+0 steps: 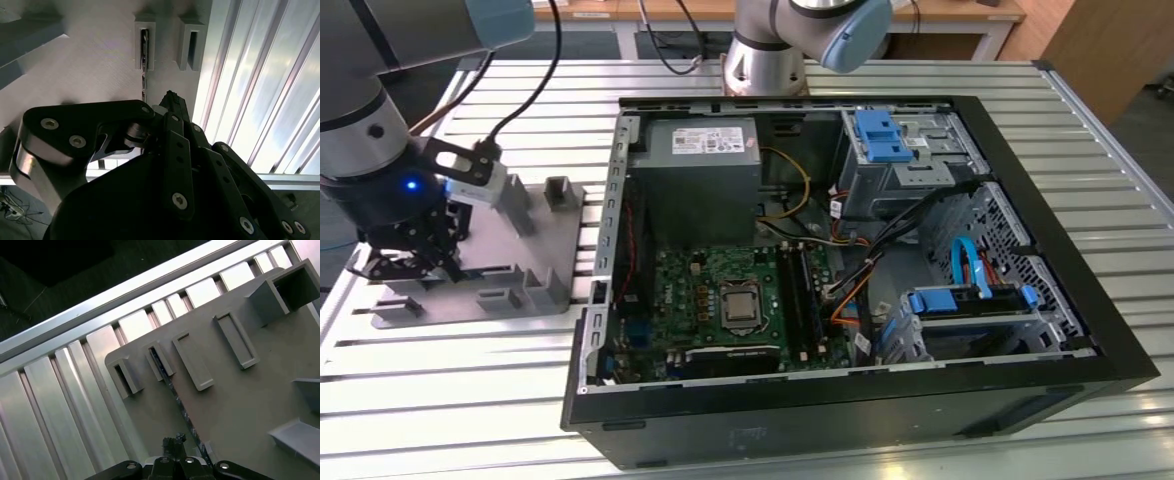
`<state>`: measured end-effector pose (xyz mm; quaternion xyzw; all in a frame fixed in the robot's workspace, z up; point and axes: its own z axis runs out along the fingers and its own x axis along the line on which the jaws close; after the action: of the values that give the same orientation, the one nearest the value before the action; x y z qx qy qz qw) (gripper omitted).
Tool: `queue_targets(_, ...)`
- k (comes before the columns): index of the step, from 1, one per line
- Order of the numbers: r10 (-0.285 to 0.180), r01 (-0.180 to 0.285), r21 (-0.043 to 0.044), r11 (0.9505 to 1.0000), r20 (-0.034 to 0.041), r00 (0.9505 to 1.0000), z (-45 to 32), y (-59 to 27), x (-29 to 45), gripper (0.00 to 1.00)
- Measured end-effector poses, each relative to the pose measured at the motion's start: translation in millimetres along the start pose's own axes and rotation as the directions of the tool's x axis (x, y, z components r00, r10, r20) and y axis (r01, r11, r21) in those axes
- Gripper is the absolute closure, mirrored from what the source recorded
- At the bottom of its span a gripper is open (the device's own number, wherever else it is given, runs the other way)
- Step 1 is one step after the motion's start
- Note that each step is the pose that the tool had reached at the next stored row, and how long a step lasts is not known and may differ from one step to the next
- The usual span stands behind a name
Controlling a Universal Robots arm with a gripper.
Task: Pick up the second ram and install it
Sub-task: 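Pick up the second ram and move it above second insertion slot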
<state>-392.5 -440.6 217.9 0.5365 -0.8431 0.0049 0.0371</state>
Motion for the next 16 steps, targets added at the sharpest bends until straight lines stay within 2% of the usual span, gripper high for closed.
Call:
queue_targets(7,-0.052,0.052,0.0030,0.9986,-0.0004,0.9986,0.1,0.0,0.0,0.90)
queue_targets(9,-0.070,0.070,0.0022,0.9975,0.0034,0.9975,-0.1,0.1,0.0,0.90)
queue_targets(10,-0.078,0.078,0.0000,0.9969,0.0100,0.9969,-0.1,0.0,0.0,0.90)
queue_targets(12,-0.091,0.091,-0.0066,0.9958,0.0306,0.9954,0.0,0.0,0.0,0.90)
queue_targets(15,-0.105,0.107,-0.0218,0.9941,0.0755,0.9916,0.0,0.0,0.0,0.90)
queue_targets(16,-0.111,0.113,-0.0246,0.9933,0.0843,0.9903,0.1,0.1,0.1,0.90)
